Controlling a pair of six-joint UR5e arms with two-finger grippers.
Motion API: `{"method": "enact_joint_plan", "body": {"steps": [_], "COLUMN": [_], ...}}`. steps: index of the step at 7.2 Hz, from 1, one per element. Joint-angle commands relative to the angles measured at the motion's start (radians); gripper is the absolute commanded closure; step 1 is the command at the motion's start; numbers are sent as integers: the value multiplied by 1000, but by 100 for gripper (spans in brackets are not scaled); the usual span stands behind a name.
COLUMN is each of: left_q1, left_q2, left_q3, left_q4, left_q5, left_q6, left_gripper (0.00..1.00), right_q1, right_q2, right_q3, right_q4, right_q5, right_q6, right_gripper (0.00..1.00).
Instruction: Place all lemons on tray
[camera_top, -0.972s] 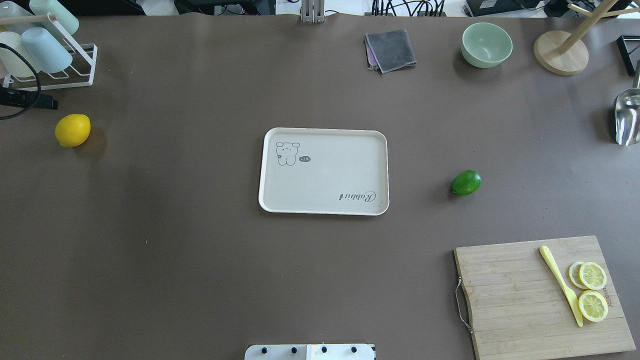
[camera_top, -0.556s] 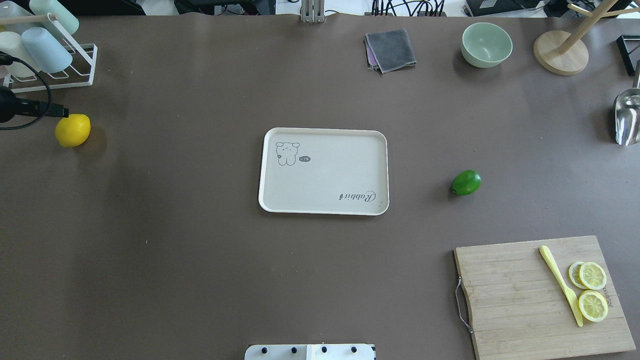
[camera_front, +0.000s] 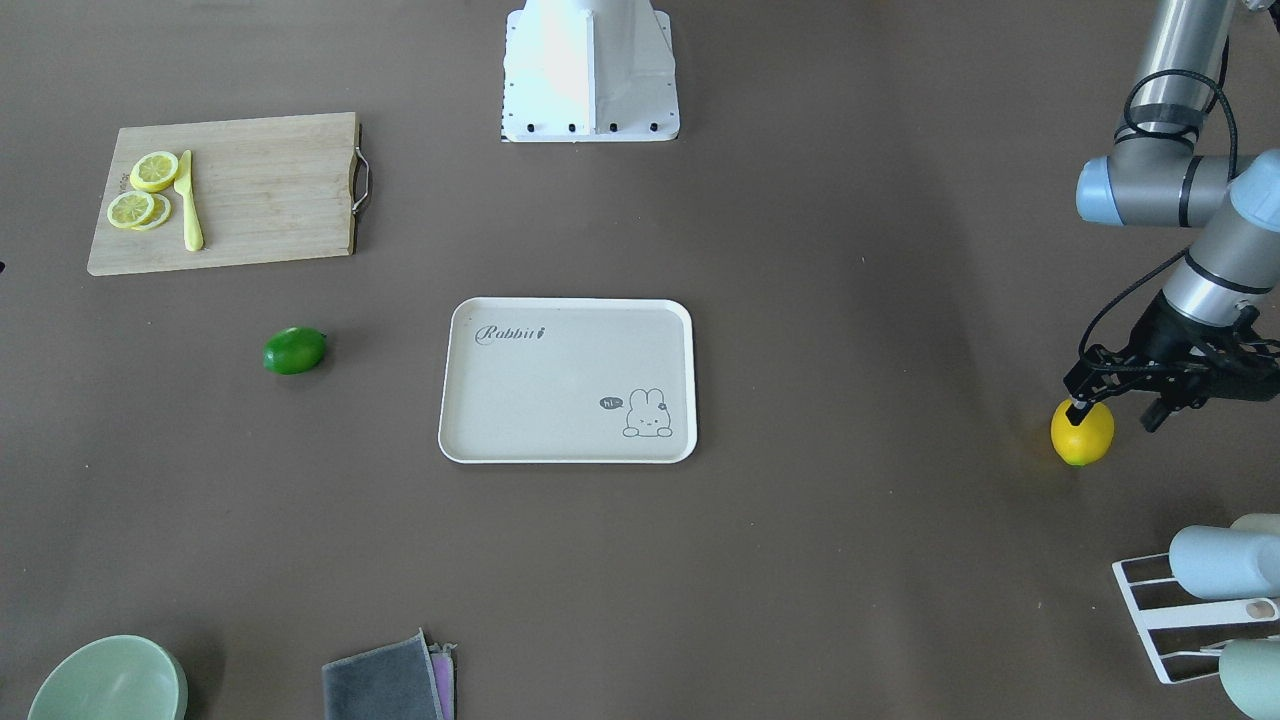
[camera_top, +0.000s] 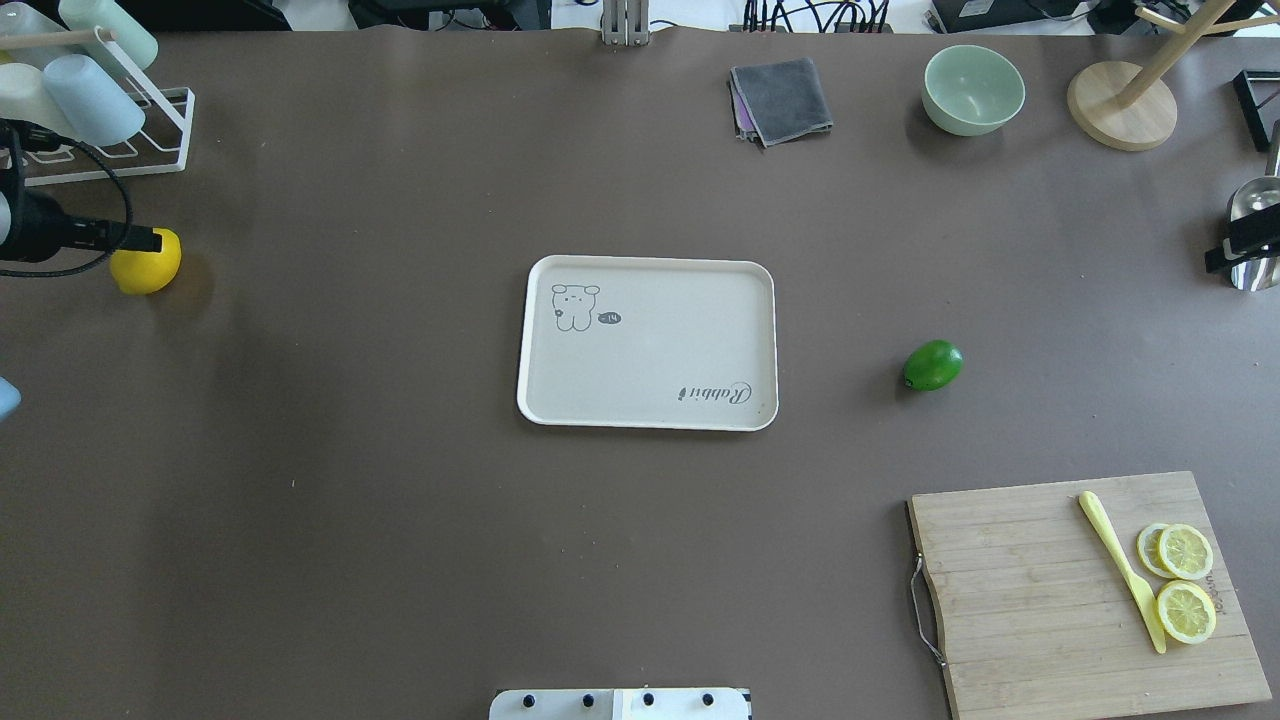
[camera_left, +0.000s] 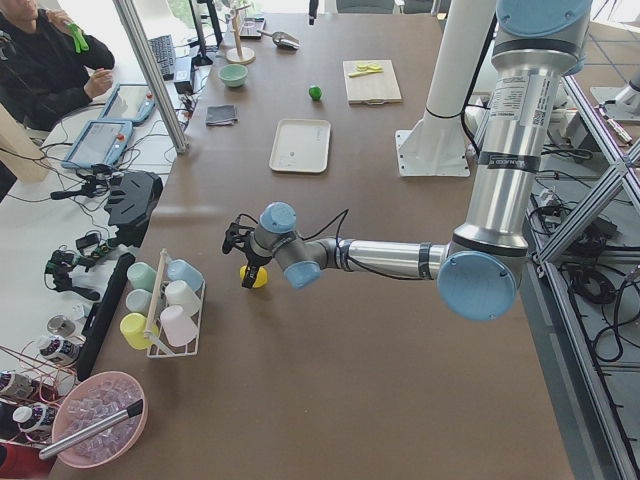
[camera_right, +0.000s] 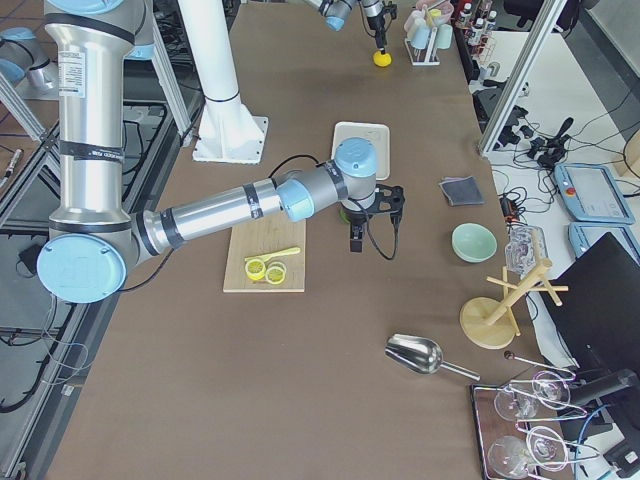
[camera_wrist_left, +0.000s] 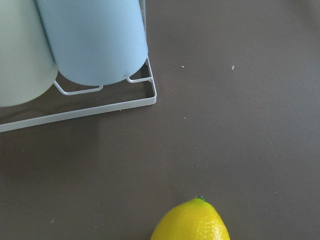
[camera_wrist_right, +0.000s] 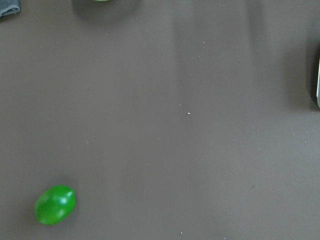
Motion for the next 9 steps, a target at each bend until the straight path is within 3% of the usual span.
{"method": "enact_joint_plan", "body": {"steps": [1,6,8,9], "left_q1": [20,34,34,32], "left_q2": [-3,-17,-23,-17], "left_q3": [12,47,50,30], "left_q4": [-1,0,0,-1], "left_q5": [15,16,11,-3], "left_q6": [1,3,13,13], "left_gripper": [2,3,99,100], "right_q1": [-83,-212,-226,-229], "right_q2": [29,52,52,52], "right_q3": [-1,-18,-18,-18], "right_q4": [2,-1,-1,0], "right_q5": [-55,-79,-77,-77], "right_q6": [59,61,61,61], "right_gripper": [0,0,0,0]}}
